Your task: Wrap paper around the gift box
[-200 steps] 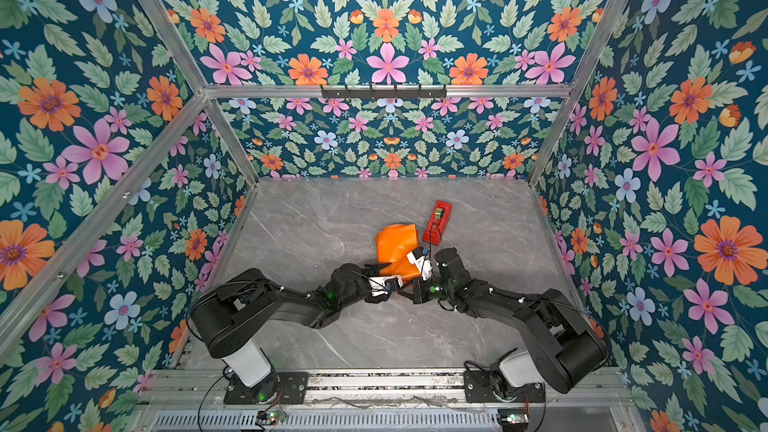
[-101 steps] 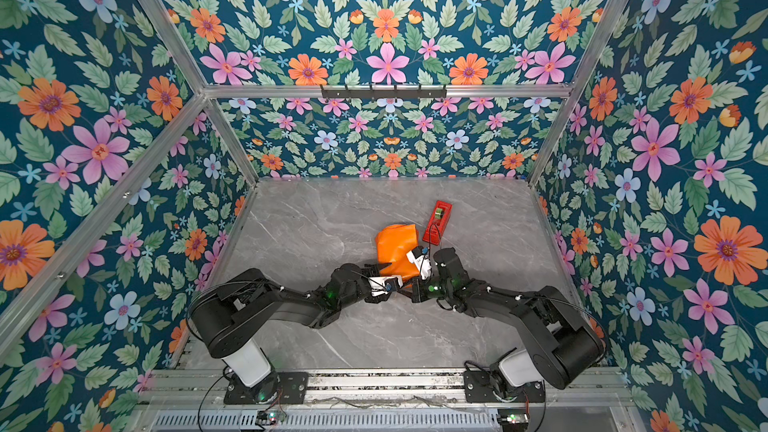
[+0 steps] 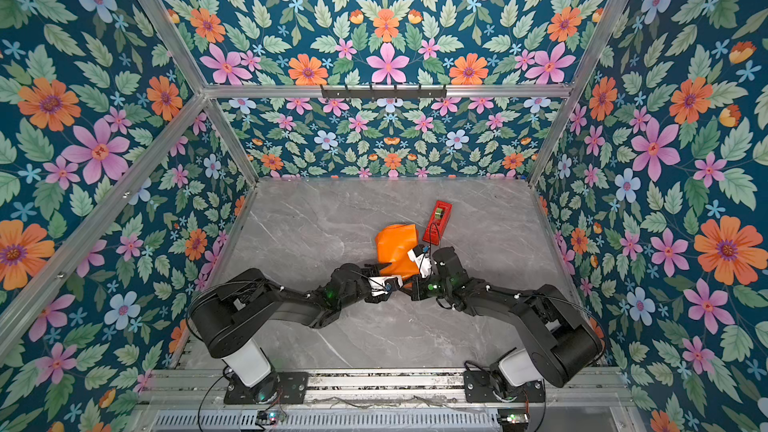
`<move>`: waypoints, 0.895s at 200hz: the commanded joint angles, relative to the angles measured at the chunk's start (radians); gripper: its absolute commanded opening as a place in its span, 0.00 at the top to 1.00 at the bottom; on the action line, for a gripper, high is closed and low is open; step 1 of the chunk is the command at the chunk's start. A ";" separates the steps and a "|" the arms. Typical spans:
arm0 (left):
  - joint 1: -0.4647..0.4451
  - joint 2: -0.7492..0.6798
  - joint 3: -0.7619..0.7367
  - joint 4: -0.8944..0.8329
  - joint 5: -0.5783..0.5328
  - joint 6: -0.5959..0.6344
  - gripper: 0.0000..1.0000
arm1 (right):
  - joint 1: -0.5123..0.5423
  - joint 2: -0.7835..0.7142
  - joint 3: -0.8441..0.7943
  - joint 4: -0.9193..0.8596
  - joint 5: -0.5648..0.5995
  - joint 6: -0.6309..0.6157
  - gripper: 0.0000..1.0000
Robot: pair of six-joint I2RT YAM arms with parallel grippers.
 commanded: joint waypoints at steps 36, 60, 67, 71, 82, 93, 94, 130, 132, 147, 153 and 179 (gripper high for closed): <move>0.002 0.002 -0.004 -0.123 0.007 -0.018 0.31 | 0.001 0.010 0.011 -0.011 0.040 0.021 1.00; 0.002 0.004 -0.004 -0.124 0.008 -0.018 0.31 | 0.001 0.014 0.012 -0.014 0.052 0.032 1.00; 0.002 0.004 -0.003 -0.123 0.008 -0.018 0.31 | 0.002 0.015 0.014 -0.013 0.055 0.037 1.00; 0.002 0.004 -0.002 -0.123 0.009 -0.018 0.31 | 0.001 0.015 0.015 -0.013 0.055 0.039 1.00; 0.001 0.004 -0.002 -0.123 0.010 -0.017 0.31 | 0.003 0.016 0.016 -0.015 0.060 0.044 1.00; 0.002 0.004 -0.002 -0.124 0.010 -0.018 0.31 | 0.001 0.015 0.017 -0.015 0.069 0.052 1.00; 0.002 0.004 -0.002 -0.124 0.010 -0.018 0.31 | 0.001 0.015 0.017 -0.014 0.070 0.053 1.00; 0.001 0.002 -0.002 -0.124 0.011 -0.018 0.31 | 0.003 0.010 0.017 0.001 0.079 0.086 1.00; 0.001 0.002 -0.002 -0.124 0.012 -0.018 0.31 | 0.003 0.010 0.016 0.002 0.080 0.089 1.00; 0.002 0.003 -0.002 -0.124 0.012 -0.018 0.31 | 0.007 0.007 0.011 0.014 0.091 0.105 1.00; 0.002 0.004 -0.002 -0.125 0.013 -0.018 0.31 | 0.009 0.007 0.009 0.019 0.096 0.115 1.00; 0.002 0.004 -0.002 -0.124 0.014 -0.018 0.31 | 0.020 0.007 0.001 0.050 0.113 0.156 1.00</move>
